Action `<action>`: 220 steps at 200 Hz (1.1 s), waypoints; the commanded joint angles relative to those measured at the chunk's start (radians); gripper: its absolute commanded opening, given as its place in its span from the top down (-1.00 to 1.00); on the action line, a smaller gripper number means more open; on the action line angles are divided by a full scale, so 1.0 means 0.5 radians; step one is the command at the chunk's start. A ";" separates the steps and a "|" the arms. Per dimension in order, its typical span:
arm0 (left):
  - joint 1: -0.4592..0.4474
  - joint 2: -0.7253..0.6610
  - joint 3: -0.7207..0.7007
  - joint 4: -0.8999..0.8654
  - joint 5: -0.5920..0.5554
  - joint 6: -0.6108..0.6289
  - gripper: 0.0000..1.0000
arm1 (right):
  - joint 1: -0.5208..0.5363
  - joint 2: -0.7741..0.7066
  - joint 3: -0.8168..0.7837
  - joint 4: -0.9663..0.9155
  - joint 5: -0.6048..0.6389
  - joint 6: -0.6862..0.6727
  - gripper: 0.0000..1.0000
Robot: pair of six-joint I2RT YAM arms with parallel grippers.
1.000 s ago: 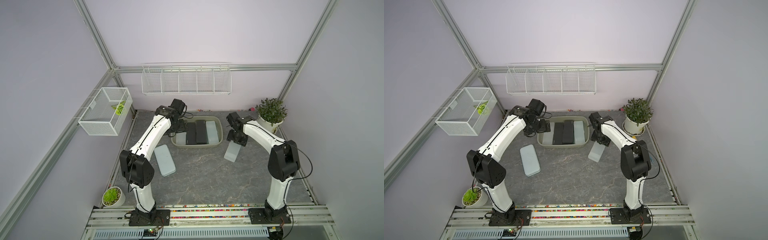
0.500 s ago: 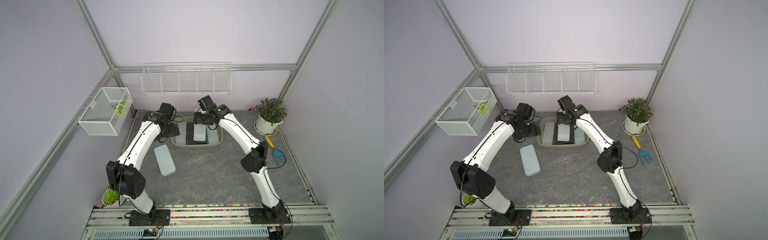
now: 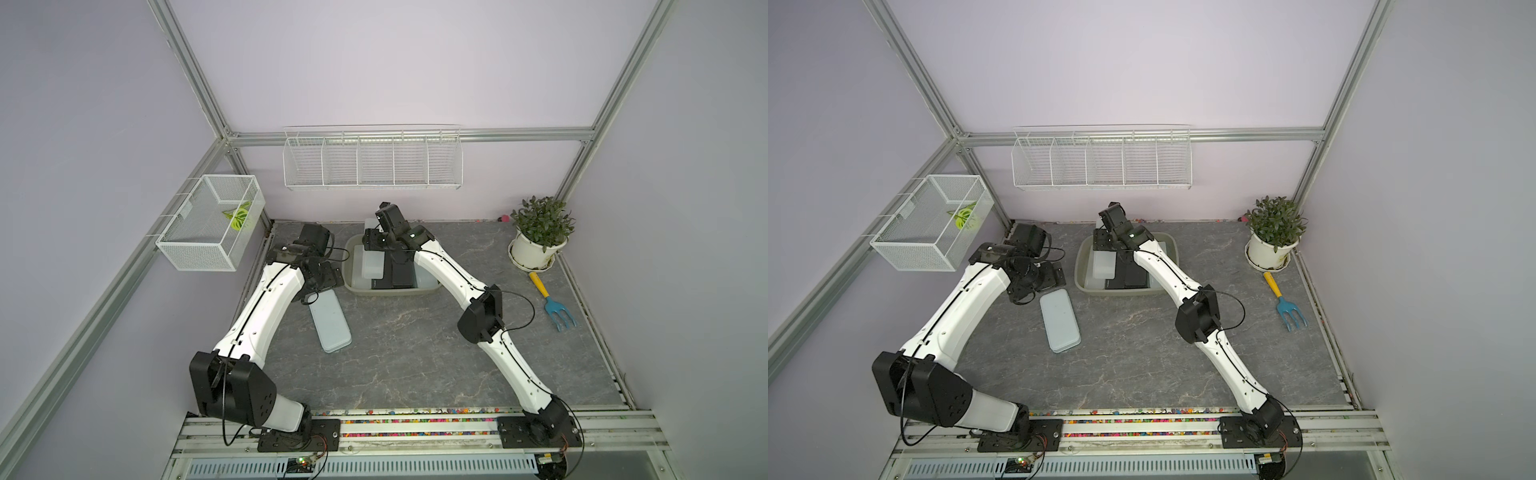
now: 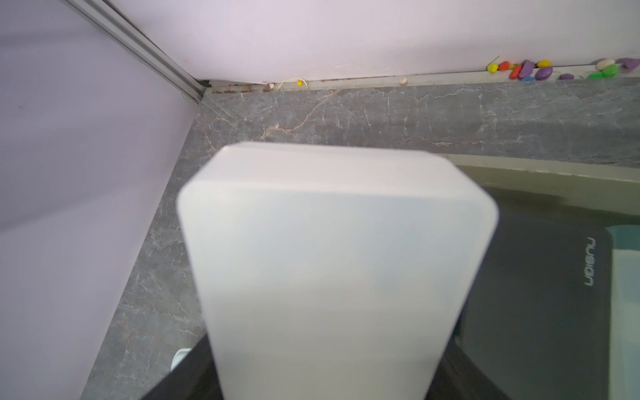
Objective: Put the pencil case into the storage box
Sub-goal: Place the pencil case at the storage box.
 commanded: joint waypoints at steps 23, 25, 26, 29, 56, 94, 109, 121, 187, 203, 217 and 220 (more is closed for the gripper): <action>0.035 -0.011 -0.050 0.060 0.022 0.037 -0.97 | 0.004 0.130 0.042 -0.012 0.082 0.030 0.12; 0.035 -0.011 -0.049 0.060 0.024 0.038 -0.97 | 0.003 0.134 0.040 -0.018 0.084 0.030 0.11; 0.036 -0.009 -0.048 0.059 0.024 0.038 -0.97 | 0.004 0.136 0.041 -0.023 0.087 0.031 0.11; 0.040 -0.004 -0.050 0.059 0.024 0.043 -0.97 | 0.004 0.139 0.041 -0.032 0.091 0.030 0.11; 0.058 0.011 -0.044 0.063 0.024 0.070 -0.97 | -0.003 0.166 0.040 -0.139 0.151 0.030 0.10; 0.075 0.040 -0.035 0.069 0.030 0.096 -0.97 | -0.018 0.194 0.039 -0.318 0.217 0.036 0.09; 0.083 0.056 -0.029 0.077 0.036 0.105 -0.97 | -0.023 0.211 0.039 -0.372 0.230 0.041 0.06; 0.084 0.068 -0.025 0.080 0.042 0.108 -0.97 | -0.028 0.218 0.038 -0.385 0.224 0.041 0.00; 0.087 0.120 -0.004 0.090 0.055 0.109 -0.97 | -0.032 0.221 0.038 -0.280 0.132 0.044 -0.41; 0.091 0.121 -0.002 0.089 0.060 0.105 -0.97 | -0.032 0.215 0.033 -0.221 0.086 0.047 -0.53; 0.092 0.132 0.002 0.089 0.060 0.105 -0.97 | -0.030 0.210 0.036 -0.172 0.043 0.043 -0.62; 0.091 0.134 0.002 0.091 0.061 0.105 -0.97 | -0.031 0.212 0.035 -0.163 0.038 0.042 -0.63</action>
